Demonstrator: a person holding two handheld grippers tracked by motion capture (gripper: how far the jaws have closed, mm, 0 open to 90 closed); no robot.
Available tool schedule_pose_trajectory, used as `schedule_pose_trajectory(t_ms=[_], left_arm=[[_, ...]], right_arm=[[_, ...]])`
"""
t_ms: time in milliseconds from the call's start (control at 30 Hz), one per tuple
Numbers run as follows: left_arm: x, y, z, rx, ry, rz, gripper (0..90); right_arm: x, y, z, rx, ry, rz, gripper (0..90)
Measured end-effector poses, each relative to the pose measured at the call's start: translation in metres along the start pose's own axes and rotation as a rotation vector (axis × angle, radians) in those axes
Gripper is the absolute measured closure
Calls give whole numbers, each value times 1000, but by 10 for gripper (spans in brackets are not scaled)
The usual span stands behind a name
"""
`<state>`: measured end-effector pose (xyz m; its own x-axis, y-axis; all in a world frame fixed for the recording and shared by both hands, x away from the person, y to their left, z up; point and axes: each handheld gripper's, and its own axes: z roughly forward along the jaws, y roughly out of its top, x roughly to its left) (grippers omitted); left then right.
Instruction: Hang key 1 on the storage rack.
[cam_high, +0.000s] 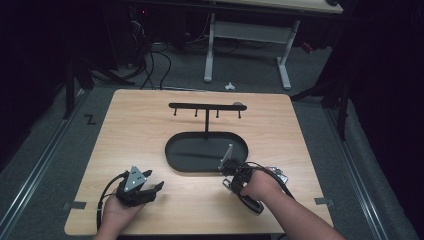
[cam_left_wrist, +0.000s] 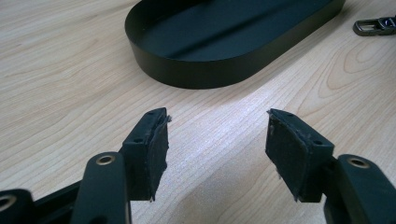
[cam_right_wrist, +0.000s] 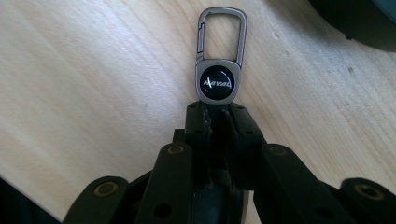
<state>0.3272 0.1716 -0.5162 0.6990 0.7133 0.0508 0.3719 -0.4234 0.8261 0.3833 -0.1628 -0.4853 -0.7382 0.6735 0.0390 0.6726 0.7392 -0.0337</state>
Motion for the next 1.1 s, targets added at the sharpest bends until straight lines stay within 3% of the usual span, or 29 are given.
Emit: schedule_pose_trajectory(t_ms=[167, 300, 367, 400, 433, 467, 567, 767, 900, 933, 967, 1100], left_arm=[[0, 0, 0, -3, 0, 1, 395], [0, 0, 0, -11, 3, -5, 396], [0, 0, 0, -9, 3, -6, 395], [0, 0, 0, -9, 2, -5, 396], [0, 0, -1, -10, 3, -5, 395], [0, 0, -1, -9, 1, -5, 396], [0, 0, -1, -16, 3, -5, 396], [-2, 1, -2, -21, 1, -17, 396], [-3, 1, -2, -18, 5, -16, 396], [-3, 1, -2, -16, 6, -12, 395], [-4, 1, -3, -20, 11, -6, 395], [-3, 1, -3, -24, 15, -3, 396]], right_arm=[[-1, -5, -18, -35, 22, 72, 804], [-3, -11, -25, -55, 30, 87, 805], [-4, -14, -29, -73, 28, 65, 805], [-3, -16, -32, -77, 32, 86, 805], [-6, -17, -35, -95, 27, 54, 805], [-5, -19, -39, -97, 28, 85, 805], [-8, -23, -46, -132, 27, 62, 805], [-6, -36, -65, -179, 22, 100, 805], [-8, -41, -70, -189, 12, 92, 805], [-6, -41, -72, -181, 13, 130, 805], [-10, -42, -74, -204, 9, 102, 805], [-12, -40, -76, -220, 19, 96, 805]])
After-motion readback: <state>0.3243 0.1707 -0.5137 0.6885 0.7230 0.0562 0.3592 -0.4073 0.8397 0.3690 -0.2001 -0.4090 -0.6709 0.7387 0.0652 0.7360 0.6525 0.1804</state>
